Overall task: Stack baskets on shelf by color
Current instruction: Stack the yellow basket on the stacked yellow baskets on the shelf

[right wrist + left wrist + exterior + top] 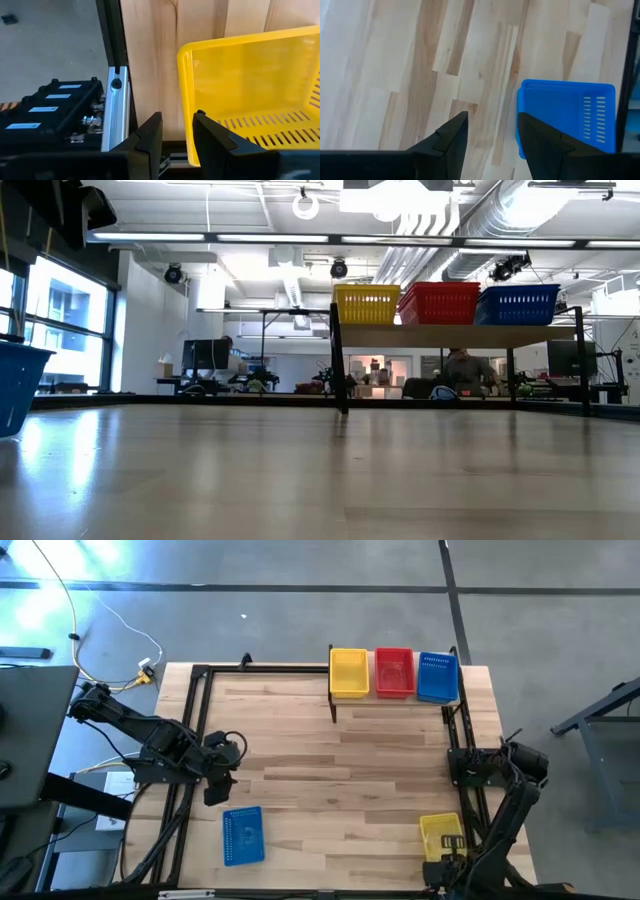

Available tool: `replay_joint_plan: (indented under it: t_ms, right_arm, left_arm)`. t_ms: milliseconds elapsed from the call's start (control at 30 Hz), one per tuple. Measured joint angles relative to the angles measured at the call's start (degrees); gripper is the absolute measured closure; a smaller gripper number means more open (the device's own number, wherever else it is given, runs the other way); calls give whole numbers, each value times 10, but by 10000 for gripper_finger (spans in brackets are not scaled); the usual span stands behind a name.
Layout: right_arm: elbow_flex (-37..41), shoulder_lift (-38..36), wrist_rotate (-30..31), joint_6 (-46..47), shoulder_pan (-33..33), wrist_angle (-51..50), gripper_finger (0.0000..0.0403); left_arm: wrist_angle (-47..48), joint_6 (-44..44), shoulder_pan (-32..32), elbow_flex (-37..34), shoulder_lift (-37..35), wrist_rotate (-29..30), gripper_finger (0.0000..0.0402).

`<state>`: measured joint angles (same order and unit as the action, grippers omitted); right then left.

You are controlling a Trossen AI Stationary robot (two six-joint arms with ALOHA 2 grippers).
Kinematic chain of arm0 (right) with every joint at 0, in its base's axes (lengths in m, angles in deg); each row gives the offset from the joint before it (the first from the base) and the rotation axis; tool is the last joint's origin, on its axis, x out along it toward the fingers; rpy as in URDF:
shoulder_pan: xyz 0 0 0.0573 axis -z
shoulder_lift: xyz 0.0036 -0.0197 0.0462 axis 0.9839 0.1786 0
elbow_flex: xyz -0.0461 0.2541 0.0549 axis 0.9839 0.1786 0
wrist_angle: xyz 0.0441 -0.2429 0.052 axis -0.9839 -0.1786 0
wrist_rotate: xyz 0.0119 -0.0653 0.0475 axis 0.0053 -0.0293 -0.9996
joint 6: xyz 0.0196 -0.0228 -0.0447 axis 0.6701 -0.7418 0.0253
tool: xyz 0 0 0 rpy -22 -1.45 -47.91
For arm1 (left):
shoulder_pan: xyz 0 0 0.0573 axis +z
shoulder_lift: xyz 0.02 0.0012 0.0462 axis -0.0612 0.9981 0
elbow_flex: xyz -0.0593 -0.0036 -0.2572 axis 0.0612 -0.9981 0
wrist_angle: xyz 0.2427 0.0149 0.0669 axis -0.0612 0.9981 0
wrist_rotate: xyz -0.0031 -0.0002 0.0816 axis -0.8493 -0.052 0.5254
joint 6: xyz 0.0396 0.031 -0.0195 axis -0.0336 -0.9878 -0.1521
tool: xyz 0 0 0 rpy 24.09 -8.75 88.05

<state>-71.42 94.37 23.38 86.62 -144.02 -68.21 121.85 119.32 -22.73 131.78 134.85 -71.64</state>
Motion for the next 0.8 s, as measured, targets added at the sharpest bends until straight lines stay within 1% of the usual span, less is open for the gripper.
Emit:
replay_joint_plan:
  t_ms: [200,500,600,733,800]
  right_arm:
    - [0,23,18,4,-15,-10,308]
    - [0,79,-41,2,-12,-13,310]
    - [0,78,-43,1,-6,-11,330]
    - [-1,75,-43,2,11,-13,388]
    - [-1,75,-47,4,22,-14,395]
  left_arm:
    - [-3,0,0,0,0,5,241]
    - [-25,0,0,0,0,5,241]
    - [-25,0,0,0,0,5,241]
    - [-24,0,0,0,0,5,241]
    - [-24,-6,0,0,0,5,241]
